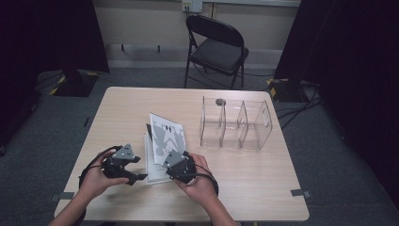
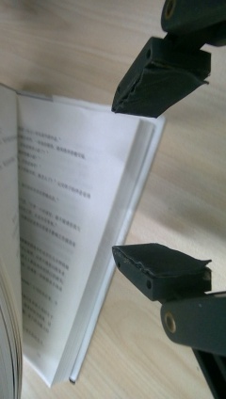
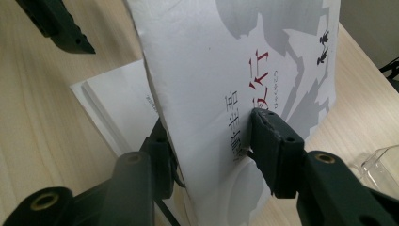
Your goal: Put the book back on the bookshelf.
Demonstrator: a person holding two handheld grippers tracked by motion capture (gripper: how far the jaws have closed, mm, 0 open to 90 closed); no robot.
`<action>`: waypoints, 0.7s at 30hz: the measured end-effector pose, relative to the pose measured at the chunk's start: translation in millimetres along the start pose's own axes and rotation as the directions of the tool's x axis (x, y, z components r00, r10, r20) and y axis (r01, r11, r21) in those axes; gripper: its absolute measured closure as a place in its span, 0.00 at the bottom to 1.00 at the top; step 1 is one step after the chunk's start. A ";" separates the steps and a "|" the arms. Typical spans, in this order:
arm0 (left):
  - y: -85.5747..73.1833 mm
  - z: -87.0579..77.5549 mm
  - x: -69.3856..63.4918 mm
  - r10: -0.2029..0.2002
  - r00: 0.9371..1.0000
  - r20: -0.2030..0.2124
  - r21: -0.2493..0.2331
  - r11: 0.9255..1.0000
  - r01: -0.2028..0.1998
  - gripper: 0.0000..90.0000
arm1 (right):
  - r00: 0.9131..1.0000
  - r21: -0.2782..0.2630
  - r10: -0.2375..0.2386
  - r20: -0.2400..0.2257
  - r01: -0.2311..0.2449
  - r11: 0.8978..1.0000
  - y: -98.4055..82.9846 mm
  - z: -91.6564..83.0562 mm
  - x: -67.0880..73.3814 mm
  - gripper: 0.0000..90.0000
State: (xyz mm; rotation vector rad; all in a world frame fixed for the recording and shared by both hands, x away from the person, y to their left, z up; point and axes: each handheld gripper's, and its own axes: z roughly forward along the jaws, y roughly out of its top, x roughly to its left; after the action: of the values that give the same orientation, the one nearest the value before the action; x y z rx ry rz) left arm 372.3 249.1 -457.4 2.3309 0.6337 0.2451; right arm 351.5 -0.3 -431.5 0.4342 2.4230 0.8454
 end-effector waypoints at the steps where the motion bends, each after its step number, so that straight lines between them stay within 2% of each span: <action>1: -0.8 -0.2 0.8 -0.004 1.000 0.005 0.003 1.000 0.004 0.29 | 1.000 0.000 0.003 0.002 -0.003 1.000 0.3 -0.8 -0.6 0.61; 2: -2.3 0.7 0.9 -0.010 1.000 0.000 -0.002 1.000 0.010 0.28 | 1.000 0.004 0.016 0.000 -0.016 1.000 0.9 -2.1 -1.4 0.62; 4: -5.4 3.3 2.3 0.003 1.000 0.001 0.018 1.000 -0.003 0.27 | 0.999 0.005 0.034 -0.003 -0.034 0.999 1.9 -4.7 -5.1 0.62; 6: -8.4 6.7 2.8 0.001 1.000 0.018 0.038 0.999 -0.002 0.26 | 0.999 0.007 0.039 -0.004 -0.039 0.999 4.4 -7.6 -9.2 0.64; 8: -9.9 10.4 1.0 0.016 1.000 0.006 0.028 0.999 -0.016 0.26 | 0.999 0.016 0.047 -0.002 -0.047 0.999 7.5 -10.6 -12.0 0.65; 13: -10.0 12.3 0.1 0.025 1.000 0.018 0.039 0.999 -0.026 0.25 | 0.998 0.026 0.057 -0.003 -0.057 0.998 14.6 -16.6 -20.9 0.66; 15: -11.4 13.4 0.7 0.028 1.000 0.014 0.047 0.999 -0.028 0.24 | 0.998 0.030 0.065 -0.005 -0.065 0.997 17.2 -18.6 -25.0 0.67; 16: -12.9 15.5 0.3 0.019 1.000 -0.001 0.028 0.999 -0.019 0.24 | 0.998 0.033 0.062 -0.004 -0.062 0.998 18.7 -19.7 -26.8 0.67; 17: -12.9 14.2 1.8 0.027 1.000 0.002 0.047 0.999 -0.027 0.23 | 0.998 0.039 0.065 -0.006 -0.065 0.997 20.0 -20.7 -28.1 0.67; 18: -13.7 16.1 1.1 0.014 1.000 -0.016 0.029 0.999 -0.014 0.23 | 0.998 0.041 0.064 -0.008 -0.064 0.997 21.1 -21.6 -29.5 0.68; 20: -13.0 16.7 1.8 0.021 1.000 -0.022 0.044 0.999 -0.020 0.23 | 0.998 0.046 0.064 -0.017 -0.064 0.997 23.4 -23.8 -31.3 0.68; 21: -12.3 17.9 1.9 0.029 0.999 -0.026 0.036 0.999 -0.028 0.24 | 0.997 0.047 0.070 -0.018 -0.069 0.997 24.7 -24.8 -31.7 0.68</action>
State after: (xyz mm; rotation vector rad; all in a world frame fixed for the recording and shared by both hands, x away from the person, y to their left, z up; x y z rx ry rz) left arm 375.4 247.5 -478.9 2.3760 0.6234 0.2807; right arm 365.7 -8.0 -387.2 0.5326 2.4619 0.8274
